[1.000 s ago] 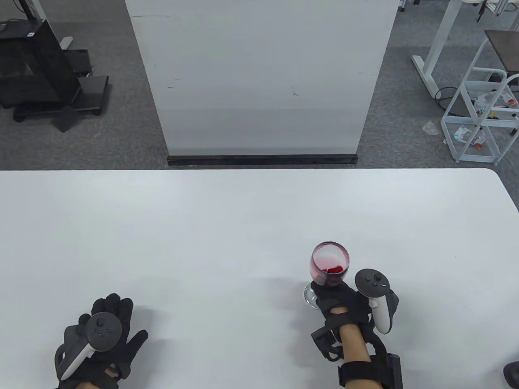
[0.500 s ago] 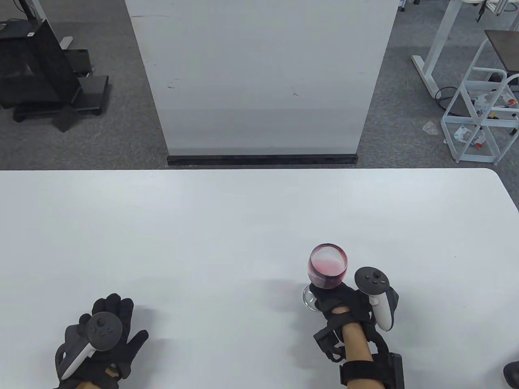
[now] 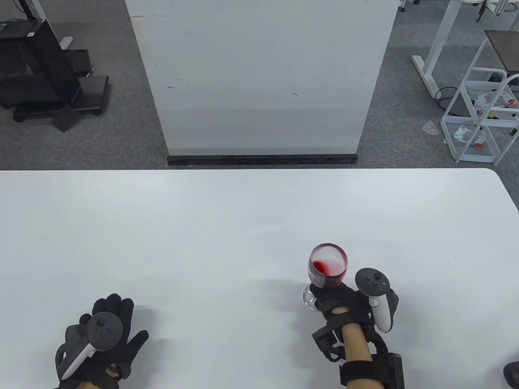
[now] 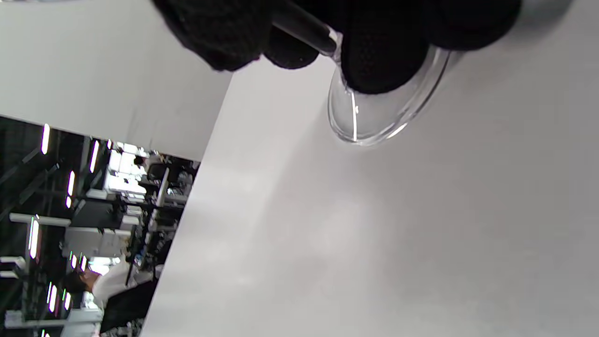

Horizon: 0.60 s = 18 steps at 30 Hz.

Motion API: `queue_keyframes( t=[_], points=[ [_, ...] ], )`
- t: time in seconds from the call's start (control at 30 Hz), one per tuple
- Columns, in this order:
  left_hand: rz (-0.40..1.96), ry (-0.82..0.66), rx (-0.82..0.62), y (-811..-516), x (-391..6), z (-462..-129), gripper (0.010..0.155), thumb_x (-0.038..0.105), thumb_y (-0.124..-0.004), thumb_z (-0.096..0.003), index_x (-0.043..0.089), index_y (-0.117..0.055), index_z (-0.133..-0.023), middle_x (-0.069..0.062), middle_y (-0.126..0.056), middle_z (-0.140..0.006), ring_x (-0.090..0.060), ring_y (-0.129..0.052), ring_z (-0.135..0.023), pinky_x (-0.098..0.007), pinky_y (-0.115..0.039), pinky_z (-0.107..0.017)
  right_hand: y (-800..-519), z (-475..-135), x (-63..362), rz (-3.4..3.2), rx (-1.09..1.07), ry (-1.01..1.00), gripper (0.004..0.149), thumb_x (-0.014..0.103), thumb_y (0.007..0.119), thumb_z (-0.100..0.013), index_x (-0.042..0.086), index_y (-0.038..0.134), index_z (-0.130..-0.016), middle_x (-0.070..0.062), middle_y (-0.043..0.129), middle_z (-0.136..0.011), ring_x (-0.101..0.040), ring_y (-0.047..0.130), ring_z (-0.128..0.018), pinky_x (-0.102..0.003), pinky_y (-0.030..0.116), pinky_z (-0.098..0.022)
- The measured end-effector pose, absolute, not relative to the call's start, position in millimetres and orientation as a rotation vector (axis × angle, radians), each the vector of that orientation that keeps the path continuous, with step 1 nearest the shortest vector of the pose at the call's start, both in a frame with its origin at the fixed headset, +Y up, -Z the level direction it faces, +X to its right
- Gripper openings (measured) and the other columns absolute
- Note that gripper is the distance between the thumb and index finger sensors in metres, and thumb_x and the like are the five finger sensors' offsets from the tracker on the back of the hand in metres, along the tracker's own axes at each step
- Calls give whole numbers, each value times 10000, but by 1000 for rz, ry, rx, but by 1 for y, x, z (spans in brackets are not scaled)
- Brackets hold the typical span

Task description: Shake wine glass on table

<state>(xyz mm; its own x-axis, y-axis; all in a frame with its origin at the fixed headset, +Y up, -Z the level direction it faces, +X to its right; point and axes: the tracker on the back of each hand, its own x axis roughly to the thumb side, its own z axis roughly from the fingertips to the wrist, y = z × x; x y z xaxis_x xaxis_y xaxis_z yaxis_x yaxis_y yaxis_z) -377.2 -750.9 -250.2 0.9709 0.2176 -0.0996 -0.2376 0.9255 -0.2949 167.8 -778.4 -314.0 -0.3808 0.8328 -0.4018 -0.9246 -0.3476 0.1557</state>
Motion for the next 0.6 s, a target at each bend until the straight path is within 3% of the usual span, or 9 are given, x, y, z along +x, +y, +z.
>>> queue_keyframes(
  t=[0.13, 0.27, 0.4, 0.53, 0.6],
  points=[
    [230, 67, -319, -752, -377, -251, 797, 668, -517, -426, 394, -70, -1027, 85, 87, -1119, -217, 128, -1031, -478, 62, -722, -786, -311, 164, 1903, -355, 280, 544, 383, 749, -523, 197, 570, -1001, -98, 531, -1084, -238, 807, -709, -420, 754, -475],
    [229, 67, -314, -751, -377, -250, 798, 667, -517, -425, 394, -70, -1027, 86, 88, -1118, -217, 129, -1031, -479, 62, -722, -780, -313, 164, 1911, -308, 415, 517, 380, 788, -514, 177, 637, -965, -97, 575, -1069, -278, 817, -699, -435, 755, -460],
    [229, 68, -309, -750, -377, -250, 798, 667, -518, -425, 394, -71, -1027, 87, 87, -1119, -217, 129, -1031, -479, 62, -722, -784, -310, 164, 1924, -356, 287, 539, 382, 748, -526, 189, 574, -999, -105, 533, -1082, -240, 807, -712, -416, 755, -476],
    [226, 66, -314, -751, -376, -250, 798, 667, -518, -425, 395, -71, -1026, 87, 87, -1118, -216, 129, -1031, -479, 62, -722, -781, -312, 165, 1892, -317, 410, 520, 377, 790, -512, 171, 637, -965, -102, 568, -1071, -277, 809, -704, -438, 750, -463],
    [229, 65, -309, -750, -376, -250, 798, 666, -519, -425, 393, -72, -1027, 86, 86, -1119, -217, 126, -1031, -479, 60, -722, -782, -311, 166, 1914, -333, 371, 521, 398, 767, -526, 184, 613, -975, -95, 549, -1078, -256, 809, -709, -419, 755, -472]
  ],
)
